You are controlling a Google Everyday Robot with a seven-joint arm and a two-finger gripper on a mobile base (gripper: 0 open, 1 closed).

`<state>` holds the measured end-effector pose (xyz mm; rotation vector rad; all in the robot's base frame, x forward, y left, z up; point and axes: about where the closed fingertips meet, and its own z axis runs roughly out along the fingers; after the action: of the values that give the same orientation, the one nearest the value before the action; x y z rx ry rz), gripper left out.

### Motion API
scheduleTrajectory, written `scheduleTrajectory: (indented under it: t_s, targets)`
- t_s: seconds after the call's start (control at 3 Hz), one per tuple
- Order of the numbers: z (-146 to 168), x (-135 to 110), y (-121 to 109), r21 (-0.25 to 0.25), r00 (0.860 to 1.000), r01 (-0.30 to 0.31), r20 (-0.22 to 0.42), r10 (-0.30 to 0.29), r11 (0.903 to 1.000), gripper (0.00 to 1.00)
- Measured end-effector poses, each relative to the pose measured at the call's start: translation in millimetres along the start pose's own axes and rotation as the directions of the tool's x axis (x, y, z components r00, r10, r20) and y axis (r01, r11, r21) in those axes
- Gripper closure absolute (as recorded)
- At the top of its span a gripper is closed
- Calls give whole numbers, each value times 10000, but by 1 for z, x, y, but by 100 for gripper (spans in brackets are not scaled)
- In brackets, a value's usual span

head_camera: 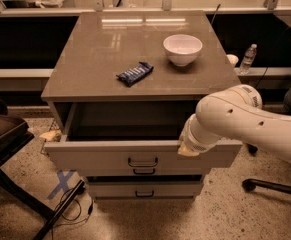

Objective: Open top drawer

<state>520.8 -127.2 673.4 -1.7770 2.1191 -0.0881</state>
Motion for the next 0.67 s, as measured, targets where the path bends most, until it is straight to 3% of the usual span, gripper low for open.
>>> scheduleTrajectory:
  t_s: [0.33, 0.67]
  targets:
    - [-1, 0, 0, 13, 10000, 12, -6, -12, 10000, 32]
    - [-2, 1, 5, -109, 9998, 49, -193, -51, 9999, 56]
